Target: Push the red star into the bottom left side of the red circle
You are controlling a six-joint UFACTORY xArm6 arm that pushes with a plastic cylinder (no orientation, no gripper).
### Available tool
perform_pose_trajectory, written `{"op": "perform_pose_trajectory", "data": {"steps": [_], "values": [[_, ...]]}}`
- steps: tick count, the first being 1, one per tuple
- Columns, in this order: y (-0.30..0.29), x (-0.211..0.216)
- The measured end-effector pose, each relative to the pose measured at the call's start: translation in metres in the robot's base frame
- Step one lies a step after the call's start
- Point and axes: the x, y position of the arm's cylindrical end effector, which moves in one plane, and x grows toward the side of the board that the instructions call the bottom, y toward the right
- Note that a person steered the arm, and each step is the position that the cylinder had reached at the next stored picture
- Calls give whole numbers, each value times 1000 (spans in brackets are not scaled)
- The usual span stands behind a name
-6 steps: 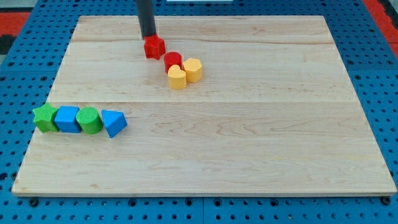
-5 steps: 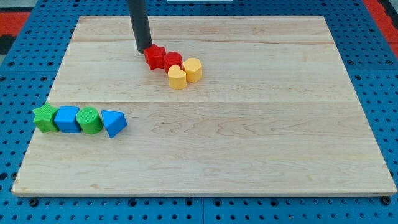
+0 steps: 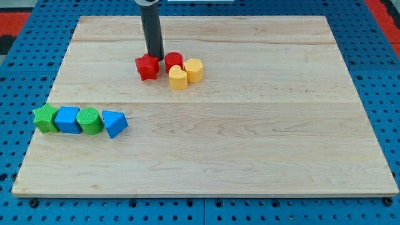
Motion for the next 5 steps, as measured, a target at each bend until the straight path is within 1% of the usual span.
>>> {"op": "perform_pose_trajectory", "data": {"steps": [1, 2, 3, 4, 5], "values": [[-14, -21], [-24, -4], [-59, 4], [-78, 13], [-52, 42]]}}
